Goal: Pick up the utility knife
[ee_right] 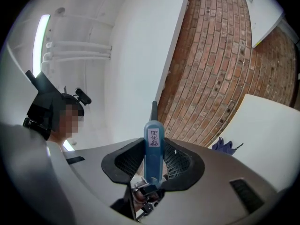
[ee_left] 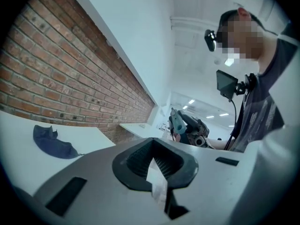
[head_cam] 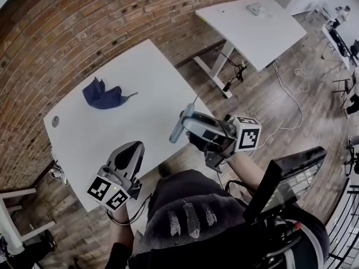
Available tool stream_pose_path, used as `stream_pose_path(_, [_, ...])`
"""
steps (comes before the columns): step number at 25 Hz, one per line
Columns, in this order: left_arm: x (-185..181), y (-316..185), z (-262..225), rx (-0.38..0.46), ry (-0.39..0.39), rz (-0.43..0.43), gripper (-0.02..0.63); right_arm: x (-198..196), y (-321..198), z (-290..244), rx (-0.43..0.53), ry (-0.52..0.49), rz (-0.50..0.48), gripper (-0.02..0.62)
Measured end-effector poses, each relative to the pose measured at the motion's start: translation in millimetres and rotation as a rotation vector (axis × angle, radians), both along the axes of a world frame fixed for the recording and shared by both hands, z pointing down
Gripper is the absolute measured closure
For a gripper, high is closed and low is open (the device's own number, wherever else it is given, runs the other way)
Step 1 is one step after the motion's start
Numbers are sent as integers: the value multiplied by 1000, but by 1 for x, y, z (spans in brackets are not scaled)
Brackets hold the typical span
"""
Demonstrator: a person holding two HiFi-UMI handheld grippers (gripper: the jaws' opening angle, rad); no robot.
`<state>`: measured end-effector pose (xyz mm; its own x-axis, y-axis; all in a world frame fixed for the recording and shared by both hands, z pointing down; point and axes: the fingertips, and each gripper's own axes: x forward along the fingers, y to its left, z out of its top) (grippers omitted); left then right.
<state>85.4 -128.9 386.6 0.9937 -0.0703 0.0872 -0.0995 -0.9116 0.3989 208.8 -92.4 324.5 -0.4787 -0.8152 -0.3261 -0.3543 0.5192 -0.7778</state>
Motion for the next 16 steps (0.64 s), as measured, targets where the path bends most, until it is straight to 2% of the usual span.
stream_pose_path(10, [-34, -41, 9, -19, 20, -10, 607, -38, -50, 8, -52, -2, -27, 466])
stream_pose_path(16, [-43, -58, 21, -40, 11, -32, 607, -46, -76, 19, -70, -8, -52, 466])
